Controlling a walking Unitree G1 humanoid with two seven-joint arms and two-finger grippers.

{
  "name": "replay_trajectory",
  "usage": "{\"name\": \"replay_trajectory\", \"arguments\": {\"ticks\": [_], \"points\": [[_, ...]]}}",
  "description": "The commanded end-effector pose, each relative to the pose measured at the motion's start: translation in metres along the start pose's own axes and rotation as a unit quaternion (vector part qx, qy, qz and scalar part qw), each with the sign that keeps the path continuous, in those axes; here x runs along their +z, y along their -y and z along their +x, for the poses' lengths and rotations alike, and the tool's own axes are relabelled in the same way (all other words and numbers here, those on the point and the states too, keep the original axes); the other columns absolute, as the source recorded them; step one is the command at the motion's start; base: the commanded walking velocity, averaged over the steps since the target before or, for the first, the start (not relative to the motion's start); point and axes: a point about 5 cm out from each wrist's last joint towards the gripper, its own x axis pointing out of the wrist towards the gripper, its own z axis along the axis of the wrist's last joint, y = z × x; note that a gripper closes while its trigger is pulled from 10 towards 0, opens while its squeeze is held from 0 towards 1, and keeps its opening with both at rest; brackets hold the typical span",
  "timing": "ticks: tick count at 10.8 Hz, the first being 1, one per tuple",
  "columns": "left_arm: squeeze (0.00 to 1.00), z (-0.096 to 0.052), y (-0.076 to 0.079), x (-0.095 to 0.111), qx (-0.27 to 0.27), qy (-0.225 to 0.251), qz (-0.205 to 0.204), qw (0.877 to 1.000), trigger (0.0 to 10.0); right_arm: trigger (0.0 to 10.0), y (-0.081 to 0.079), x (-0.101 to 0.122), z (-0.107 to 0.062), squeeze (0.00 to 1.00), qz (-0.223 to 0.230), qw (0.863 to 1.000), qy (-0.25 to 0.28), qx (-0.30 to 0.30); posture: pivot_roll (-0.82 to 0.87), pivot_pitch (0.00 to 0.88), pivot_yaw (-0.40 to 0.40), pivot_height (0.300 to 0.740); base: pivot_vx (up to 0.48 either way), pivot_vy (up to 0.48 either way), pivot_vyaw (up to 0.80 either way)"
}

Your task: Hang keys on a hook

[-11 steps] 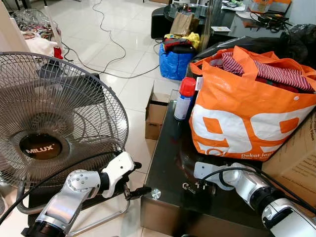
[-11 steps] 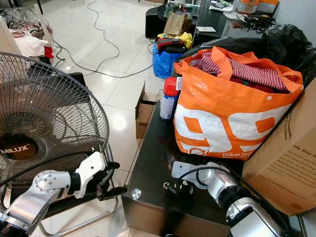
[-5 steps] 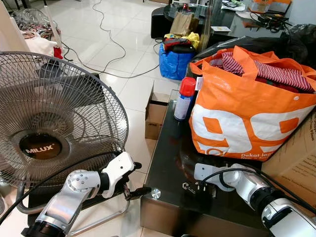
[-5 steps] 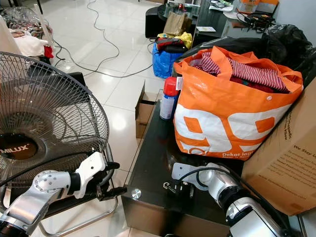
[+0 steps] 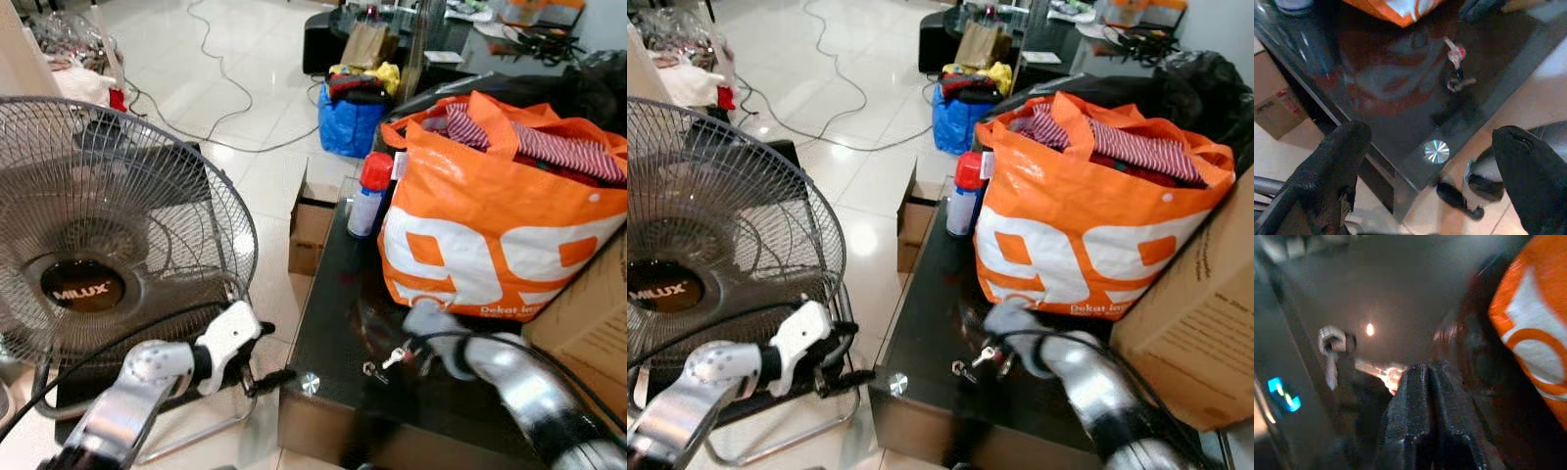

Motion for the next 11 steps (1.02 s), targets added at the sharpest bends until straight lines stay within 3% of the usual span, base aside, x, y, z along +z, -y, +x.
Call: {"name": "replay_trajectory", "arguments": {"ticks": [1, 3, 4, 5, 6, 7, 9, 10, 11], "points": [[0.0, -0.002, -0.002, 0.008, 0.016, 0.022, -0.002, 1.0, 10.0, 0.0, 0.005, 0.008, -0.012, 0.0, 0.049, 0.997, 0.047, -0.029, -0.06, 0.0, -0.068, 0.74, 0.0, 0.0, 0.0], [0.0, -0.002, -0.004, 0.013, 0.044, 0.045, -0.01, 0.998, 10.0, 0.0, 0.003, 0.012, -0.022, 0.0, 0.132, 0.983, 0.102, -0.074, -0.07, 0.0, -0.055, 0.74, 0.0, 0.0, 0.0], [0.0, -0.001, -0.003, 0.016, 0.062, 0.058, -0.015, 0.996, 10.0, 0.0, -0.008, 0.015, -0.031, 0.0, 0.135, 0.977, 0.131, -0.096, -0.08, 0.0, -0.043, 0.74, 0.0, 0.0, 0.0], [0.0, 0.0, -0.001, 0.014, 0.061, 0.052, -0.011, 0.997, 10.0, 0.0, -0.011, 0.016, -0.03, 0.0, 0.12, 0.979, 0.128, -0.104, -0.08, 0.0, -0.037, 0.74, 0.0, 0.0, 0.0], [0.0, 0.003, 0.003, 0.012, 0.045, 0.033, 0.006, 0.998, 10.0, 10.0, -0.023, 0.014, -0.013, 0.41, 0.044, 0.992, 0.069, -0.096, -0.08, 0.0, -0.033, 0.74, 0.0, 0.0, 0.0], [0.0, 0.003, 0.002, 0.012, 0.043, 0.03, 0.009, 0.999, 10.0, 10.0, -0.027, 0.012, -0.007, 1.0, 0.018, 0.996, 0.047, -0.077, -0.08, 0.0, -0.033, 0.74, 0.0, 0.0, 0.0], [0.0, 0.003, 0.0, 0.011, 0.029, 0.017, 0.016, 0.999, 10.0, 10.0, -0.033, 0.008, 0.014, 1.0, -0.011, 0.999, -0.001, -0.05, -0.08, 0.0, -0.036, 0.74, 0.0, 0.0, 0.0], [0.0, 0.004, 0.0, 0.011, 0.015, 0.009, 0.021, 1.0, 10.0, 10.0, -0.034, 0.006, 0.028, 1.0, -0.075, 0.996, -0.038, -0.031, -0.08, 0.0, -0.041, 0.74, 0.0, 0.0, 0.0], [0.0, 0.004, -0.001, 0.012, 0.012, 0.006, 0.026, 1.0, 10.0, 10.0, -0.033, 0.002, 0.032, 1.0, -0.111, 0.991, -0.066, -0.019, -0.07, 0.0, -0.046, 0.74, 0.0, 0.0, 0.0]]}}
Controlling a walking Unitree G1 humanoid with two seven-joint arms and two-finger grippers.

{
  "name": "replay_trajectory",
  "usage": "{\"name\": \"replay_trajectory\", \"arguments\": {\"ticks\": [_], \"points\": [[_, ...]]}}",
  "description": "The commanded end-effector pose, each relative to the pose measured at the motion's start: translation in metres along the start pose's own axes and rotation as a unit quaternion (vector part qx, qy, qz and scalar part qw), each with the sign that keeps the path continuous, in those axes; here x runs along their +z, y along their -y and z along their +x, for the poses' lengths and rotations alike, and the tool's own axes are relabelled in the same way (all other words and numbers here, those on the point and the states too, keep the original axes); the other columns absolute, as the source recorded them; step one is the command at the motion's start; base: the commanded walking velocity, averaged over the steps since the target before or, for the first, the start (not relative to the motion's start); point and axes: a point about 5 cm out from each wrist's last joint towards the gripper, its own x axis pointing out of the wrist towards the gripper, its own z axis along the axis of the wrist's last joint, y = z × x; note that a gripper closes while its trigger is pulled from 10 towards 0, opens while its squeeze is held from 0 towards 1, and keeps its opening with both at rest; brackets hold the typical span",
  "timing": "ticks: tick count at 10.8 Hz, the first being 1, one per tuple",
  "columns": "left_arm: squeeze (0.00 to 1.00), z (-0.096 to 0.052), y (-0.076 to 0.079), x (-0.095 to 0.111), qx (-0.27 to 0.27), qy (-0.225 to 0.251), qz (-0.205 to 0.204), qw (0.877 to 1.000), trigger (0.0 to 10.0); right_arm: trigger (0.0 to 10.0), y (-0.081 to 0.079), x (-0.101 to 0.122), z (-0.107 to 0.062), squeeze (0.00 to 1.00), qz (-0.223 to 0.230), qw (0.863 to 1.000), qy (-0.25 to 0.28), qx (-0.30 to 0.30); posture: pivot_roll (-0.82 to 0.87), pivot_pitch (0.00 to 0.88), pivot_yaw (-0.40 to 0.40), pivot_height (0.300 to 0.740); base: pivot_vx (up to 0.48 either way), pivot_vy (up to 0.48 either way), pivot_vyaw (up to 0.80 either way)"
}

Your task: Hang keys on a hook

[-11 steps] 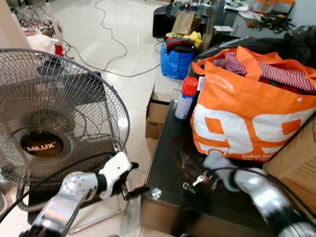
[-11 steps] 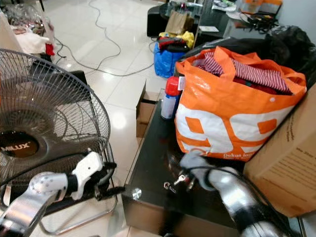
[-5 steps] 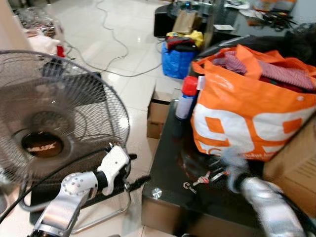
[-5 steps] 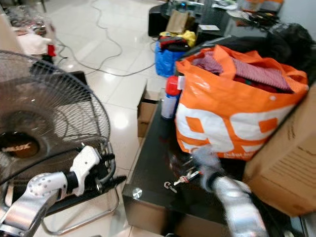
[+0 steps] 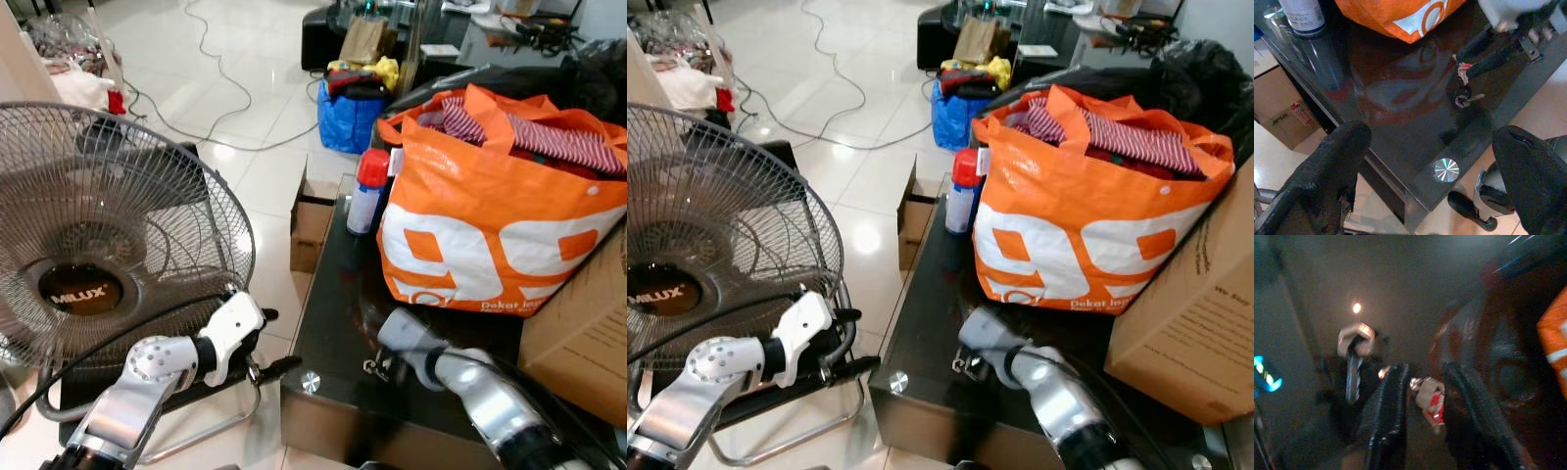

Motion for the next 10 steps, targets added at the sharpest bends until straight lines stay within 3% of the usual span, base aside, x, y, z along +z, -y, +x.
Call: {"name": "replay_trajectory", "arguments": {"ticks": [1, 2, 7, 8, 9, 10], "points": [[0.0, 0.0, -0.002, -0.001, -0.002, -0.012, 0.006, 1.0, 10.0, 10.0, 0.006, -0.008, 0.0, 1.0, -0.03, 0.999, -0.027, -0.004, -0.07, 0.0, -0.059, 0.74, 0.0, 0.0, 0.0], [0.0, -0.001, -0.003, -0.001, -0.002, -0.013, 0.006, 1.0, 10.0, 10.0, 0.009, -0.009, 0.001, 0.0, -0.037, 0.999, -0.033, -0.006, -0.07, 0.0, -0.059, 0.74, 0.0, 0.0, 0.0], [0.0, 0.0, -0.001, 0.0, -0.007, -0.014, 0.005, 1.0, 10.0, 10.0, 0.023, -0.018, 0.004, 0.0, -0.067, 0.996, -0.062, 0.001, -0.06, 0.0, -0.059, 0.74, 0.0, 0.0, 0.0], [0.0, 0.0, -0.001, 0.0, -0.008, -0.014, 0.006, 1.0, 10.0, 8.7, 0.023, -0.019, 0.005, 0.0, -0.07, 0.995, -0.066, 0.006, -0.06, 0.0, -0.059, 0.74, 0.0, 0.0, 0.0], [0.0, 0.0, -0.001, 0.0, -0.008, -0.014, 0.007, 1.0, 10.0, 4.1, 0.022, -0.02, 0.006, 0.0, -0.075, 0.995, -0.071, 0.007, -0.06, 0.0, -0.056, 0.74, 0.0, 0.0, 0.0], [0.0, 0.0, -0.001, 0.001, -0.009, -0.015, 0.007, 1.0, 10.0, 3.2, 0.021, -0.022, 0.007, 0.0, -0.081, 0.994, -0.078, 0.007, -0.06, 0.0, -0.056, 0.74, 0.0, 0.0, 0.0]]}}
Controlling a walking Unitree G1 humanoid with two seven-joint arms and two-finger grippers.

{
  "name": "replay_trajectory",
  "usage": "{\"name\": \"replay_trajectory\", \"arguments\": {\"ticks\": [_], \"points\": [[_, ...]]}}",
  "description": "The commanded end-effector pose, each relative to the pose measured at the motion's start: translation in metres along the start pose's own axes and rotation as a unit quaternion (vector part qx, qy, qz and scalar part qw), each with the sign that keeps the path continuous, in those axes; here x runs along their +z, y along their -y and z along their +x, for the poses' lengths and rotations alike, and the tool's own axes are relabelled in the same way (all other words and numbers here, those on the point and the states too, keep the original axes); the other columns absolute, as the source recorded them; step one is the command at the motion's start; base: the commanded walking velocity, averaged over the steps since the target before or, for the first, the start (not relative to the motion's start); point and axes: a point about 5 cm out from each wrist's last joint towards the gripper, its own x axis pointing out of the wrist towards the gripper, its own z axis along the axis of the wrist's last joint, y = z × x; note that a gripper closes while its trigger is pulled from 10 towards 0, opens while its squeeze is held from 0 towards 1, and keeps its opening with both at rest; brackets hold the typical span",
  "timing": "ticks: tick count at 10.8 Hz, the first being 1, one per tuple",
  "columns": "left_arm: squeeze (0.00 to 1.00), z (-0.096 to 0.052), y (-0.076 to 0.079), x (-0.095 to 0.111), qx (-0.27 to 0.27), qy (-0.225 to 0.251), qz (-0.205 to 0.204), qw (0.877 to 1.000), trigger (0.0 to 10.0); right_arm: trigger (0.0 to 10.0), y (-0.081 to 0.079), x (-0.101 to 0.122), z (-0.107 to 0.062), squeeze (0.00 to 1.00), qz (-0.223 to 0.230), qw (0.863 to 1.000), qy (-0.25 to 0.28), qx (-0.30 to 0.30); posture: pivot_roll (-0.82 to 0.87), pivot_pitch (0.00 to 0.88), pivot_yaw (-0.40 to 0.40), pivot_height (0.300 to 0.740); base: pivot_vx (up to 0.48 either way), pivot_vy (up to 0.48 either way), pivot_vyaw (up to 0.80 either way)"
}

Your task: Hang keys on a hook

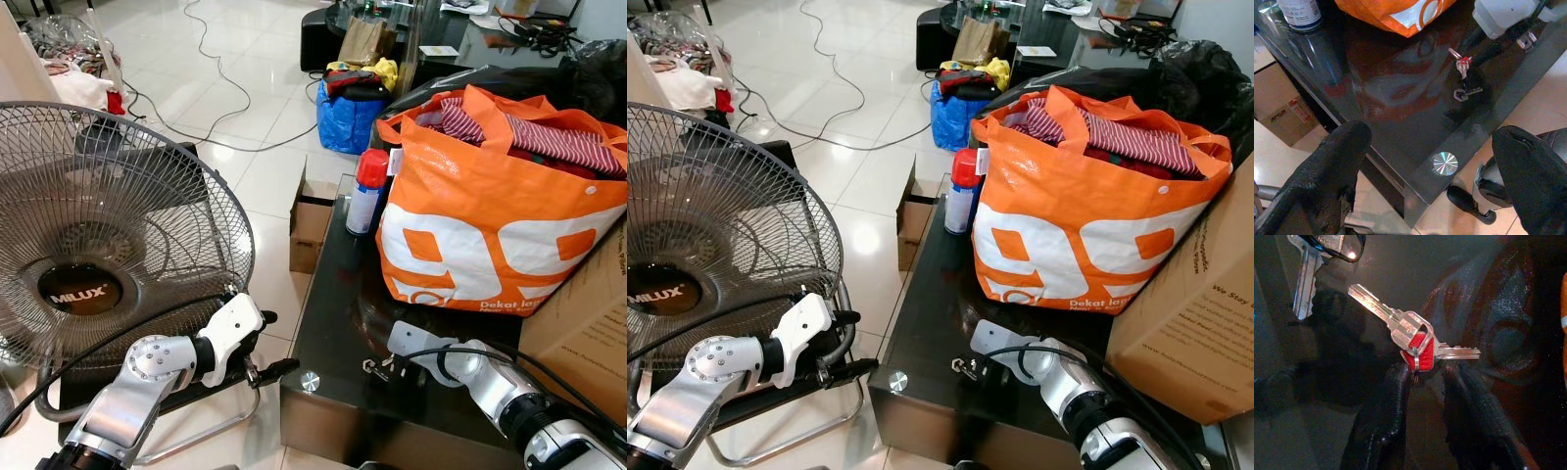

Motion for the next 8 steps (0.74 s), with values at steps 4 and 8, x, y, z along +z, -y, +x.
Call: {"name": "replay_trajectory", "arguments": {"ticks": [4, 8], "points": [[0.0, -0.0001, 0.0004, 0.0005, -0.006, -0.007, 0.006, 1.0, 10.0, 0.8, 0.0014, -0.0053, 0.0015, 0.0, -0.003, 1.0, -0.012, 0.001, -0.06, 0.0, -0.059, 0.74, 0.0, 0.0, 0.0], [0.0, -0.0002, -0.0004, 0.0004, -0.005, -0.007, 0.007, 1.0, 10.0, 0.0, 0.0041, -0.009, 0.0005, 0.0, -0.003, 1.0, -0.015, 0.004, -0.06, 0.0, -0.059, 0.74, 0.0, 0.0, 0.0]]}}
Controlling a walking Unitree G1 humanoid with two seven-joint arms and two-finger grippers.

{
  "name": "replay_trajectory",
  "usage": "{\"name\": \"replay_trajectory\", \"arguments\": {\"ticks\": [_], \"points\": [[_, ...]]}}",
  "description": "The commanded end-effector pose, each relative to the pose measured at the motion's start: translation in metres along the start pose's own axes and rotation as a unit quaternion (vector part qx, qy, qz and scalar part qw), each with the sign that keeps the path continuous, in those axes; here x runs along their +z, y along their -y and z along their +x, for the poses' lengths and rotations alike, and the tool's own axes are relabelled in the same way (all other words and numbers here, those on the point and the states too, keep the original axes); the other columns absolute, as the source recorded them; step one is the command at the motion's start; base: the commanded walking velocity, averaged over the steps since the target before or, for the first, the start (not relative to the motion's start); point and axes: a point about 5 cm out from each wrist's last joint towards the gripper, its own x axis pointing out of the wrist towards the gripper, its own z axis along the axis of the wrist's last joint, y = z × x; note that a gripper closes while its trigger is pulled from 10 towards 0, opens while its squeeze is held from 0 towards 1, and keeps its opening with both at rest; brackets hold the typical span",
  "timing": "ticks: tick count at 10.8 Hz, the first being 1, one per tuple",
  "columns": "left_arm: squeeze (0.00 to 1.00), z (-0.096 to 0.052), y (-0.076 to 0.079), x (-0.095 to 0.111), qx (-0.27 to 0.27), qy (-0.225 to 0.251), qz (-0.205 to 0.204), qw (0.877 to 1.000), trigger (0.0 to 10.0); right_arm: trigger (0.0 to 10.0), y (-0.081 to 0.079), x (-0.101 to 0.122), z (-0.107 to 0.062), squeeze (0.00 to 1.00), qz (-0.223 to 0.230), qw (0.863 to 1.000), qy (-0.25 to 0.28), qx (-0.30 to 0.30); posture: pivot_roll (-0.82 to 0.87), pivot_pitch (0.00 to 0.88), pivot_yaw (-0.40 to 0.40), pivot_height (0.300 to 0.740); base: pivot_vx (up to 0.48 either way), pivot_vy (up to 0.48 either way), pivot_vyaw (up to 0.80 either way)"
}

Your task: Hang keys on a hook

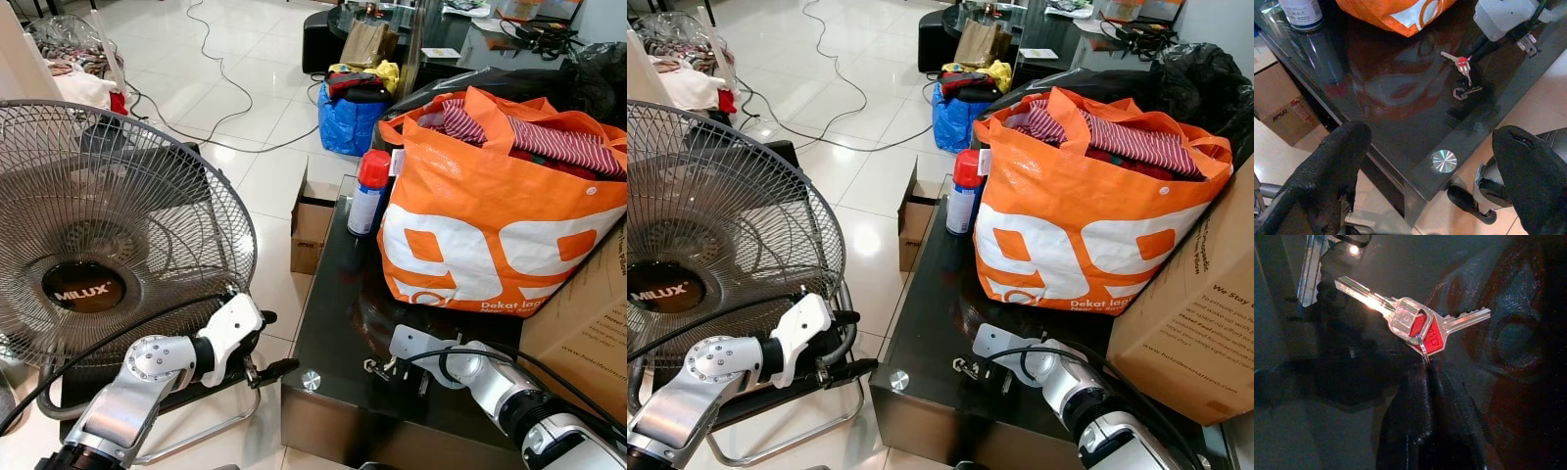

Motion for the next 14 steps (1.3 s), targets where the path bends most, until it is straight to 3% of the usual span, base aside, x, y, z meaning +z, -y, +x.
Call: {"name": "replay_trajectory", "arguments": {"ticks": [1, 2, 3, 5, 6, 7, 8, 9, 10, 11, 12, 14], "points": [[0.0, 0.0, -0.001, 0.001, -0.004, -0.006, 0.007, 1.0, 10.0, 0.0, 0.007, -0.004, -0.004, 0.0, 0.004, 1.0, -0.002, -0.005, -0.06, 0.0, -0.055, 0.74, 0.0, 0.0, 0.0], [0.0, 0.001, -0.002, 0.002, 0.0, -0.005, 0.006, 1.0, 10.0, 0.0, 0.013, -0.006, -0.009, 0.0, 0.019, 1.0, 0.014, -0.009, -0.06, 0.0, -0.059, 0.74, 0.0, 0.0, 0.0], [0.0, 0.001, -0.003, 0.002, 0.009, -0.001, 0.005, 1.0, 10.0, 0.0, 0.016, -0.008, -0.015, 0.0, 0.068, 0.997, 0.044, -0.011, -0.06, 0.0, -0.065, 0.74, 0.0, 0.0, 0.0], [0.0, -0.003, -0.004, 0.003, 0.037, 0.019, -0.004, 0.999, 10.0, 0.0, 0.022, -0.008, -0.037, 0.0, 0.183, 0.972, 0.143, -0.043, -0.05, 0.0, -0.077, 0.74, 0.0, 0.0, 0.0], [0.0, -0.006, -0.008, 0.011, 0.073, 0.052, -0.018, 0.996, 10.0, 0.0, 0.023, -0.002, -0.057, 0.0, 0.265, 0.937, 0.213, -0.082, -0.05, 0.0, -0.075, 0.74, 0.0, 0.0, 0.0], [0.0, -0.007, -0.01, 0.015, 0.089, 0.068, -0.023, 0.993, 10.0, 0.0, 0.02, 0.002, -0.066, 0.0, 0.298, 0.919, 0.24, -0.093, -0.06, 0.0, -0.072, 0.74, 0.0, 0.0, 0.0], [0.0, -0.01, -0.011, 0.023, 0.116, 0.097, -0.034, 0.988, 10.0, 0.0, 0.012, 0.012, -0.083, 0.0, 0.357, 0.882, 0.286, -0.113, -0.06, 0.0, -0.069, 0.74, 0.0, 0.0, 0.0], [0.0, -0.013, -0.012, 0.025, 0.128, 0.106, -0.038, 0.985, 10.0, 0.0, 0.005, 0.02, -0.091, 0.0, 0.372, 0.868, 0.303, -0.128, -0.07, 0.0, -0.057, 0.74, 0.0, 0.0, 0.0], [0.0, -0.012, -0.01, 0.023, 0.126, 0.096, -0.03, 0.987, 10.0, 0.0, -0.001, 0.027, -0.09, 0.0, 0.321, 0.893, 0.284, -0.141, -0.07, 0.0, -0.051, 0.74, 0.0, 0.0, 0.0], [0.0, -0.009, -0.008, 0.018, 0.109, 0.069, -0.011, 0.992, 10.0, 10.0, -0.007, 0.028, -0.078, 0.0, 0.247, 0.931, 0.23, -0.141, -0.07, 0.0, -0.048, 0.74, 0.0, 0.0, 0.0], [0.0, -0.007, -0.007, 0.015, 0.096, 0.054, -0.006, 0.994, 10.0, 10.0, -0.011, 0.028, -0.069, 1.0, 0.206, 0.949, 0.203, -0.124, -0.08, 0.0, -0.044, 0.74, 0.0, 0.0, 0.0], [0.0, -0.005, -0.003, 0.005, 0.051, 0.0, 0.005, 0.999, 10.0, 10.0, -0.015, 0.037, -0.039, 1.0, 0.147, 0.973, 0.158, -0.085, -0.08, 0.0, -0.041, 0.74, 0.0, 0.0, 0.0]]}}
